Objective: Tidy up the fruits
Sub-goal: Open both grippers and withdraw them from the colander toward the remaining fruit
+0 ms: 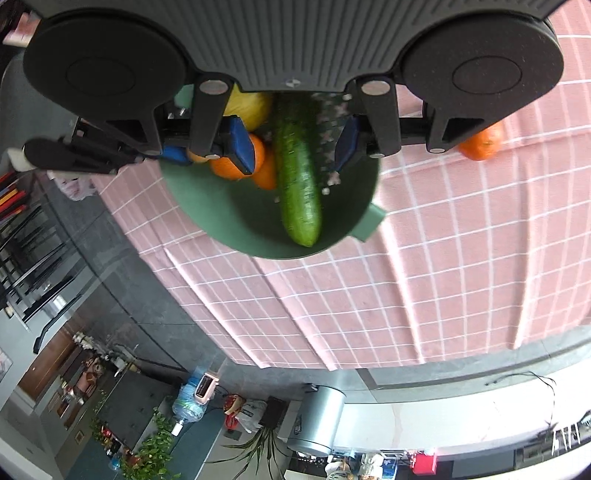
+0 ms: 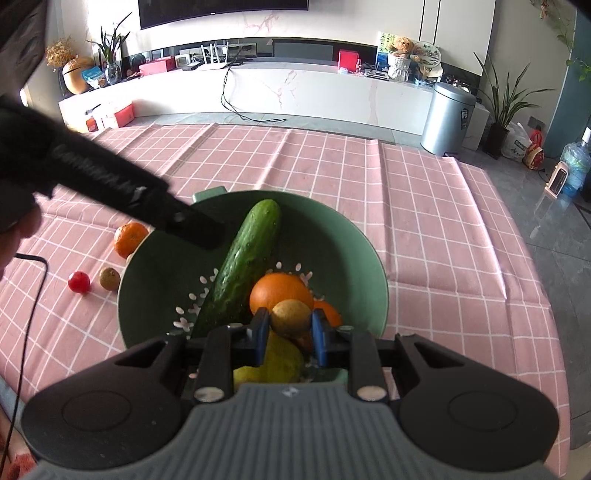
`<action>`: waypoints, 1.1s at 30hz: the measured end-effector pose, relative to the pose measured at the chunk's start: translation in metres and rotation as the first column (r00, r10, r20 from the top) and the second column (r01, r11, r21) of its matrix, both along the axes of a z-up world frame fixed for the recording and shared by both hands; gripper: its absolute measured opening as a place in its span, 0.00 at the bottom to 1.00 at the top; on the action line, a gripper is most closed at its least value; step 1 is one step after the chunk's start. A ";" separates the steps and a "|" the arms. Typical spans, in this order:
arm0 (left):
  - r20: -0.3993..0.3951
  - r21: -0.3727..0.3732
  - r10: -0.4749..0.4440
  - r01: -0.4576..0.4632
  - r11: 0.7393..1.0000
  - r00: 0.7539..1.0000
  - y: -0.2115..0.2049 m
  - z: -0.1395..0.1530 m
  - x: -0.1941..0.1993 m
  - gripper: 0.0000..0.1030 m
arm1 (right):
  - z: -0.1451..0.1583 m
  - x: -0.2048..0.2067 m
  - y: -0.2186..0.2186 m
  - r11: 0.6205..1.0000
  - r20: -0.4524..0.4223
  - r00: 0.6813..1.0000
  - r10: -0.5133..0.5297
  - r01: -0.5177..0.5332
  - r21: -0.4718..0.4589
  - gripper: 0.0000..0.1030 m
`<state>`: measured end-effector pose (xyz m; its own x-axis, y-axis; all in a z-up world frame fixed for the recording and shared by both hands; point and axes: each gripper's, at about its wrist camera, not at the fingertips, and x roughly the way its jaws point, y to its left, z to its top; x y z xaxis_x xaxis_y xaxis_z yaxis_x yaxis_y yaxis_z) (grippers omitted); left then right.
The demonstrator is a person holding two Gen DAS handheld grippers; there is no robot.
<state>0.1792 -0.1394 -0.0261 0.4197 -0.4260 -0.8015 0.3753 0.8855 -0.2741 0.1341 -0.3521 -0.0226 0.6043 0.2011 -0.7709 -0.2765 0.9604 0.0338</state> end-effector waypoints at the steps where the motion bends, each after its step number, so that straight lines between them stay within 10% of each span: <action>1: 0.009 0.014 0.002 -0.003 1.000 1.000 0.004 0.001 -0.002 0.55 | 0.000 0.002 0.001 1.000 0.002 1.000 0.000 0.000 0.001 0.20; 33: 0.050 0.112 0.091 -0.096 0.989 0.995 0.101 0.009 -0.046 0.56 | -0.004 0.001 0.002 0.993 -0.041 0.992 -0.117 0.117 -0.009 0.30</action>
<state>0.1329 -0.0383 -0.0172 0.4899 -0.2899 -0.8222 0.2993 0.9417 -0.1538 0.1347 -0.3499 -0.0262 0.5909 0.1256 -0.7969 -0.1606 0.9864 0.0364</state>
